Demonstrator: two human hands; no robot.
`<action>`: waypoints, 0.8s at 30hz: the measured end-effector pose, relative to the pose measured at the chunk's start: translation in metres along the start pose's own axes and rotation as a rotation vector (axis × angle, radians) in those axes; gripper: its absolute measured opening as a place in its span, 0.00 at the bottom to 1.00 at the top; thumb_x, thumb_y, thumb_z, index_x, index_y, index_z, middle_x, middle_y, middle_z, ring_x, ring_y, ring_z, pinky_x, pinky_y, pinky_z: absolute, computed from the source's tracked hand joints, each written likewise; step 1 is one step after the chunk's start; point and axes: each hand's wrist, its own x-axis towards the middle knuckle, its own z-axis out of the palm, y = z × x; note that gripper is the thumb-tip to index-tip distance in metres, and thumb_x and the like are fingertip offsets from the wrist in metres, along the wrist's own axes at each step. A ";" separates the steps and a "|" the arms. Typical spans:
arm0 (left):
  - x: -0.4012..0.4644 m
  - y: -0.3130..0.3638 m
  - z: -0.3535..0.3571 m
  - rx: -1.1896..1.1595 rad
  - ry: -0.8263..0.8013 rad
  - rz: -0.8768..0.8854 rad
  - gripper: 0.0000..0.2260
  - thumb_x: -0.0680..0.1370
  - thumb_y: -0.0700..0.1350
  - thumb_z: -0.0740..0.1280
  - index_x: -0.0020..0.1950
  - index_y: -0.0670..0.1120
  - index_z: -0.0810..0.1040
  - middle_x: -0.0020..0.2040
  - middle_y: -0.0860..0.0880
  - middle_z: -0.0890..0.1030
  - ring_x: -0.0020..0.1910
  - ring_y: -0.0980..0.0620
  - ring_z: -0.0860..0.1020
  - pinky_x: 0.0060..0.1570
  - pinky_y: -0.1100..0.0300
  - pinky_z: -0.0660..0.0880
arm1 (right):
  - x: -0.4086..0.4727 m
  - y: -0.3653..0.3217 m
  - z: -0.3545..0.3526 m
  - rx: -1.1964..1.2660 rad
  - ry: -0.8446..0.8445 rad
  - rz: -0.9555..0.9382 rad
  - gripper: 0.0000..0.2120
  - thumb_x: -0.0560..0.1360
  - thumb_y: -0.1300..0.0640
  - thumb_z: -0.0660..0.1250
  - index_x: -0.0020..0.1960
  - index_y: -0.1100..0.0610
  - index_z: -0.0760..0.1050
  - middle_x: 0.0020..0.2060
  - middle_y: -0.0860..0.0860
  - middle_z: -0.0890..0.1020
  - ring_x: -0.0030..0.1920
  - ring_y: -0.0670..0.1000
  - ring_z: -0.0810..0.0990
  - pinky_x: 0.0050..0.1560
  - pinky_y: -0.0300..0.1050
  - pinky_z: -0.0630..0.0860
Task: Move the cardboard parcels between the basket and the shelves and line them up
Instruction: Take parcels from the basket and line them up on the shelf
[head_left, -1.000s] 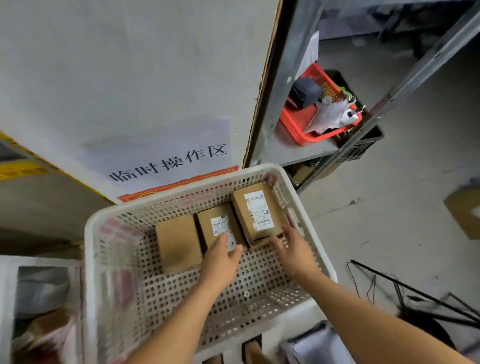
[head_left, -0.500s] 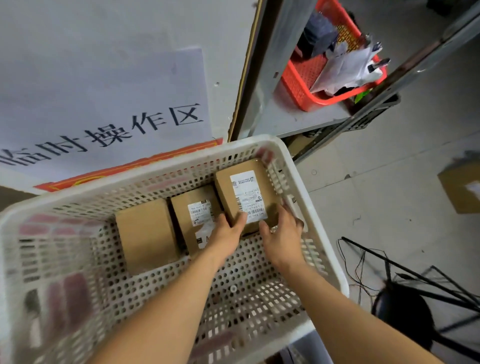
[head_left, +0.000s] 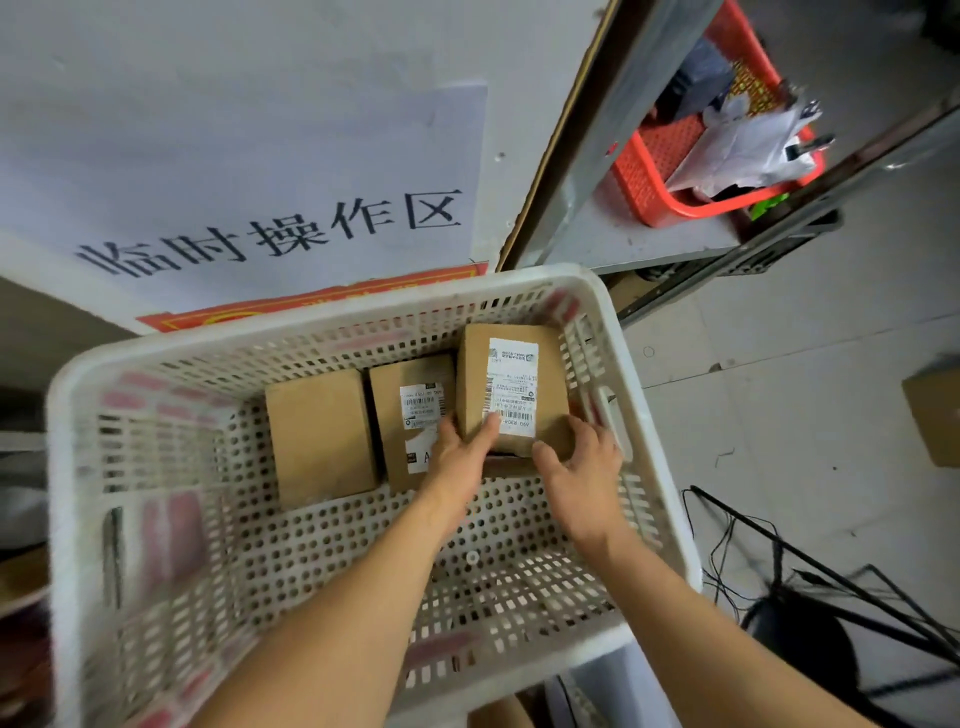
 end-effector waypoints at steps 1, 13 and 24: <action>-0.010 0.004 -0.006 0.000 0.016 0.028 0.42 0.68 0.73 0.74 0.78 0.64 0.62 0.74 0.54 0.74 0.70 0.51 0.76 0.68 0.48 0.73 | -0.007 0.001 -0.001 -0.024 -0.005 -0.026 0.32 0.82 0.42 0.64 0.80 0.56 0.64 0.75 0.54 0.67 0.77 0.55 0.61 0.77 0.53 0.61; -0.148 0.123 -0.103 0.509 -0.136 0.210 0.30 0.66 0.48 0.85 0.65 0.64 0.81 0.59 0.58 0.82 0.56 0.62 0.80 0.61 0.61 0.76 | -0.040 -0.078 -0.062 -0.176 -0.219 -0.570 0.42 0.75 0.28 0.67 0.83 0.41 0.60 0.82 0.47 0.61 0.81 0.51 0.58 0.81 0.56 0.56; -0.262 0.219 -0.134 0.628 -0.174 0.353 0.29 0.69 0.48 0.83 0.69 0.59 0.81 0.67 0.51 0.81 0.65 0.50 0.80 0.64 0.52 0.77 | -0.114 -0.159 -0.094 0.413 -0.811 -0.224 0.31 0.74 0.53 0.80 0.75 0.43 0.74 0.63 0.52 0.85 0.62 0.58 0.85 0.65 0.58 0.81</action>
